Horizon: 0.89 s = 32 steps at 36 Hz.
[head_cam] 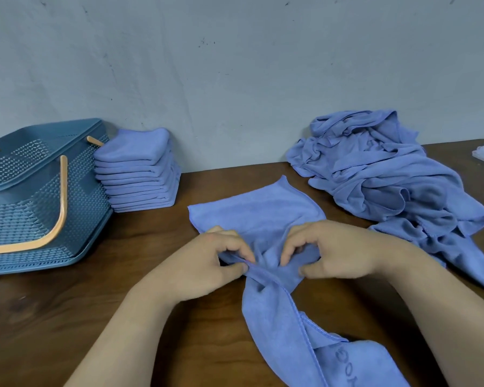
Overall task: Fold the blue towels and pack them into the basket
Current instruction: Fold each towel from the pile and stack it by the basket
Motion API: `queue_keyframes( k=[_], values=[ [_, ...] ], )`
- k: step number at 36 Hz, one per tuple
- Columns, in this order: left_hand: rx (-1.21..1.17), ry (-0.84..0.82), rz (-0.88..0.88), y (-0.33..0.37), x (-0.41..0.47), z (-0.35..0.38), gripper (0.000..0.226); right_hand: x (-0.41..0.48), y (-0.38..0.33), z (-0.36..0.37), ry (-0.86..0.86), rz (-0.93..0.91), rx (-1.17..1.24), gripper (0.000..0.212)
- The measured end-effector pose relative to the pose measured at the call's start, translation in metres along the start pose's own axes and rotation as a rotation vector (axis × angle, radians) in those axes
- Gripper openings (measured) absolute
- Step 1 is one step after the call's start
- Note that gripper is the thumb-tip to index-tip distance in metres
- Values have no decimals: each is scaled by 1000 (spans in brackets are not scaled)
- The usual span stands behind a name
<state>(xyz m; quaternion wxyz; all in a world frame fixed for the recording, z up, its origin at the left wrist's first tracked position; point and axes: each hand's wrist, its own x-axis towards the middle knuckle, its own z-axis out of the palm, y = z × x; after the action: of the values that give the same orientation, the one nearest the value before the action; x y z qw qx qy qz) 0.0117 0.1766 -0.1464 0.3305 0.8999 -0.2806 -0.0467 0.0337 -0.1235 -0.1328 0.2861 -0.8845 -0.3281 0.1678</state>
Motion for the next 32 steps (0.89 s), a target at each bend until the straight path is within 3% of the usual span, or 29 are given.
queue_keyframes(
  k=[2,7,12,17,19,22,25,28,32],
  values=[
    [-26,53,-17,-3,0,-3,18,1,3,1,2,-19,-3,26],
    [97,287,-111,-27,-5,-21,27,6,19,-3,134,-15,-132,10],
    [218,488,-258,-50,-9,-33,32,10,35,-4,384,97,-373,6],
    [130,471,-130,-31,-6,-26,53,9,31,-3,406,59,-408,25],
    [60,345,5,-16,-6,-21,58,8,26,-2,351,-23,-355,37],
    [1,158,99,-3,-4,-9,57,13,19,6,271,-82,-306,37],
    [-42,89,65,-5,-2,-4,31,21,15,15,304,-72,-360,22],
    [-59,156,-18,-15,-5,-12,19,22,16,13,389,-38,-375,11],
    [-73,278,-142,-31,-12,-30,18,16,25,1,571,30,65,11]
  ],
)
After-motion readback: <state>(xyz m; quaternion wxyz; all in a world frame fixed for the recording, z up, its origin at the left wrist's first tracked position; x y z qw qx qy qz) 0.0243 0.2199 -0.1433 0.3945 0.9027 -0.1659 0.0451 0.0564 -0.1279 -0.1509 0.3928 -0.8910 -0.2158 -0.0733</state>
